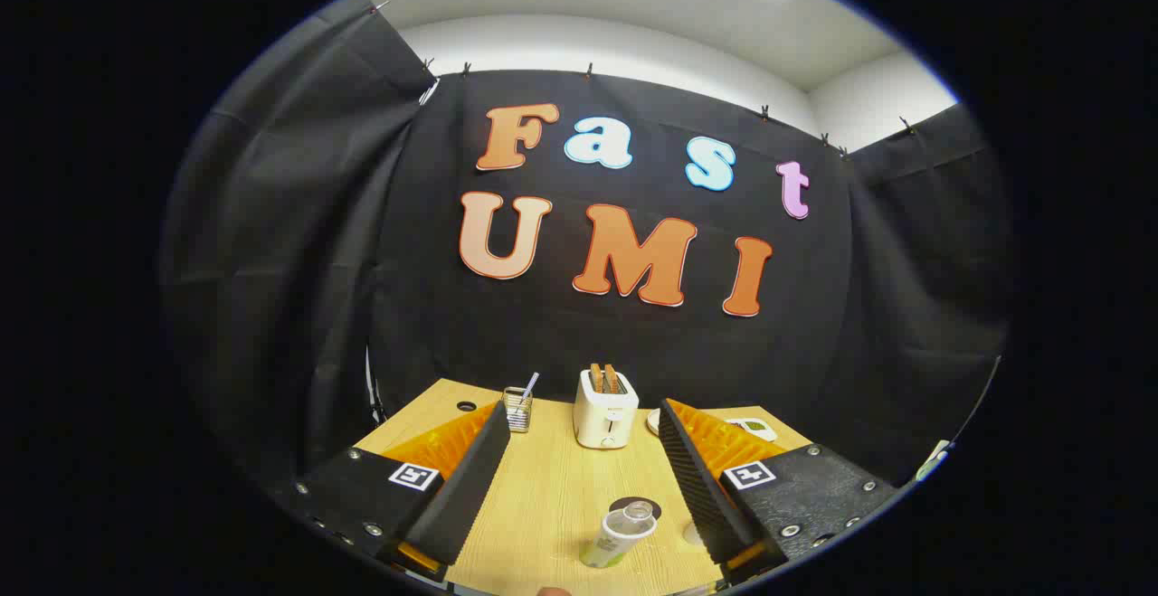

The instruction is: Take the bottle from table, then pour the juice into the cup, finally place the bottle on the coaster

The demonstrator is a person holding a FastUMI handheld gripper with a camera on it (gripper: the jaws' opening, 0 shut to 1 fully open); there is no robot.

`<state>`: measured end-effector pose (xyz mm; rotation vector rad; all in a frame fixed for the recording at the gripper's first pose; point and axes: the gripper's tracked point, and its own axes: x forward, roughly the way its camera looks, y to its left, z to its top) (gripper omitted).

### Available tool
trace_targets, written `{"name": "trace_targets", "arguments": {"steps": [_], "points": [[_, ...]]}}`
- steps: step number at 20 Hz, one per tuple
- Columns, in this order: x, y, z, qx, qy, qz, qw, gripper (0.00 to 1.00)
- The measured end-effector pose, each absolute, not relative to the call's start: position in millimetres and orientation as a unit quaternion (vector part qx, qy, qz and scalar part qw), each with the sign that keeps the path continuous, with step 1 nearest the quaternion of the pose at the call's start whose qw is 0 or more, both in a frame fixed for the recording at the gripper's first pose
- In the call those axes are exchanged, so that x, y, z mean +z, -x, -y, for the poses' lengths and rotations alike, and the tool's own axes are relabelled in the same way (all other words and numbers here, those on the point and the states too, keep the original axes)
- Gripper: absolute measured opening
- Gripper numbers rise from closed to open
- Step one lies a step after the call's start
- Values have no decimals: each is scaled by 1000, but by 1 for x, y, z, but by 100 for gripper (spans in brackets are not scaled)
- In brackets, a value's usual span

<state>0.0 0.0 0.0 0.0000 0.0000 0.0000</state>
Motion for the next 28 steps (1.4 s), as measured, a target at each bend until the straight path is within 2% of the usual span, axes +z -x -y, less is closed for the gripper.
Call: {"name": "trace_targets", "arguments": {"steps": [5, 12, 28], "points": [[4, -7, -4, 7, -3, 21, 1000, 98], [-7, -8, 11, -10, 10, 2, 1000, 98], [-14, 3, 10, -4, -31, -1, 999, 98]]}}
